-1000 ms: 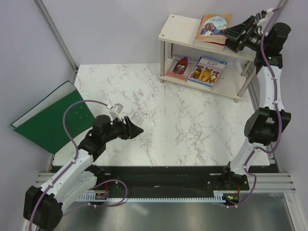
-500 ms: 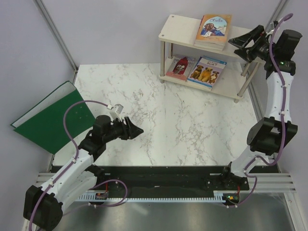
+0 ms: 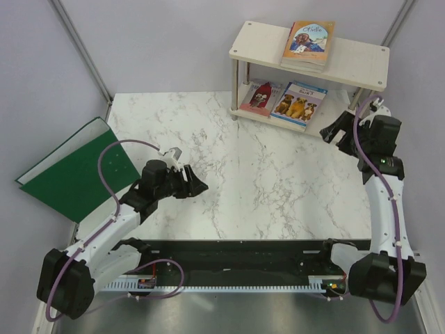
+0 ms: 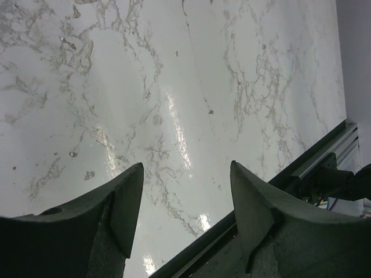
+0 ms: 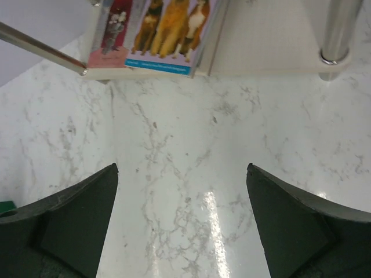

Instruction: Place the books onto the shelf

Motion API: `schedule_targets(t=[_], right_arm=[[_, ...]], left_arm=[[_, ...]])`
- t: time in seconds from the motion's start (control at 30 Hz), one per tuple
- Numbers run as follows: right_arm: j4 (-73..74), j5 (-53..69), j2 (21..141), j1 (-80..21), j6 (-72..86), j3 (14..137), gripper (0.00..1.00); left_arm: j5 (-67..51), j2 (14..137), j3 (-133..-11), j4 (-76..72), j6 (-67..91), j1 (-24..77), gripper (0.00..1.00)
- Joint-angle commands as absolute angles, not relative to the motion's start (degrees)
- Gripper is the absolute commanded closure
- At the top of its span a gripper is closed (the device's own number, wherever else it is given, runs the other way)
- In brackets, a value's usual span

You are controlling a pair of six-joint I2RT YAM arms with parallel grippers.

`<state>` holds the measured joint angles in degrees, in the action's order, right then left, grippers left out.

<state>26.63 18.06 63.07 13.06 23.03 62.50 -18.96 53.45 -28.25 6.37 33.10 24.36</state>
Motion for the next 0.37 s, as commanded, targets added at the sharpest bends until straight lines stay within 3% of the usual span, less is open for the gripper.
schedule_targets(t=[0.0, 0.33], right_arm=[[20.4, 9.2, 57.1, 11.6, 20.7, 55.5, 0.02], [15.0, 11.7, 53.3, 8.2, 20.5, 47.2, 0.02]], left_arm=[[-16.4, 57.4, -34.1, 7.1, 29.0, 24.5, 0.32], [-15.9, 67.1, -44.6, 10.6, 25.1, 24.5, 0.34]])
